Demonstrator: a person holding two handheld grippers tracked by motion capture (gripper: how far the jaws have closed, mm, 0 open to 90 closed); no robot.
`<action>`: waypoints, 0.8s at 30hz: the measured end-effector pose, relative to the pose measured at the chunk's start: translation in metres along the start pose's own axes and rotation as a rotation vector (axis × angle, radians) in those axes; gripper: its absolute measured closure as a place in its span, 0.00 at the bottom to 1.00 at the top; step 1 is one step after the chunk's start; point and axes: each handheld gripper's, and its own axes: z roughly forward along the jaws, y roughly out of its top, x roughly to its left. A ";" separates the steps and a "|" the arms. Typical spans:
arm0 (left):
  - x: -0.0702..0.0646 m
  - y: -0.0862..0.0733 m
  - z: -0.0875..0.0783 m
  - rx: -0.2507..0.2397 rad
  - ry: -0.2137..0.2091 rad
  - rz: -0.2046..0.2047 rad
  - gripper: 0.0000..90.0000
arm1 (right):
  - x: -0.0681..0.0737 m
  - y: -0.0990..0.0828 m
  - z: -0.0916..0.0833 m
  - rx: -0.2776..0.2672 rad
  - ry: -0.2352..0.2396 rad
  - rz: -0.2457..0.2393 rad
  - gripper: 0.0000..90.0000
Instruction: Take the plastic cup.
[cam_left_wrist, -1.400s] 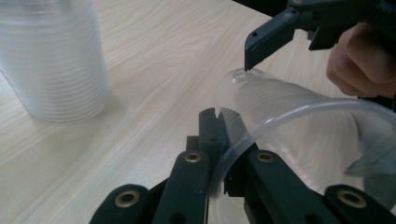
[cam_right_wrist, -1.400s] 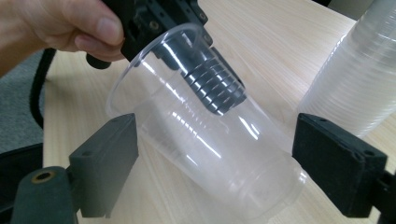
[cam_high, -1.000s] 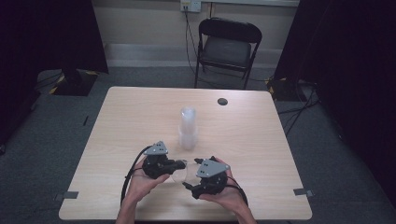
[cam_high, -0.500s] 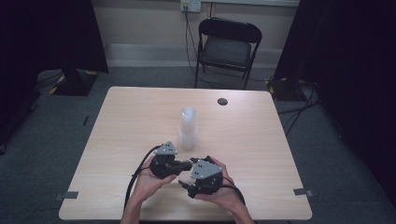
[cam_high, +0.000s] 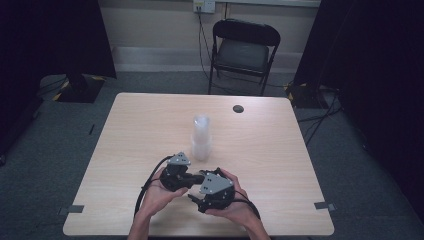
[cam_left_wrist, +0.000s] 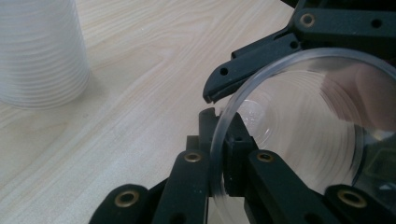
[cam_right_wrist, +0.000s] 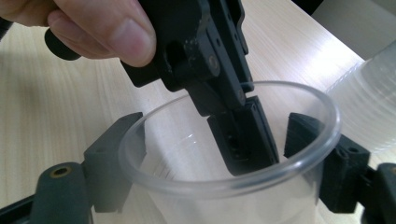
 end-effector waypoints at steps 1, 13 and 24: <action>0.000 0.000 0.000 0.000 -0.002 -0.010 0.99 | 0.000 0.000 0.000 0.000 0.003 -0.001 0.24; 0.003 -0.001 -0.003 0.010 -0.005 -0.033 0.99 | 0.001 -0.003 0.003 0.048 -0.024 -0.056 0.26; 0.004 -0.002 0.002 0.047 0.009 -0.046 0.99 | 0.005 0.000 0.002 0.015 -0.038 -0.089 0.30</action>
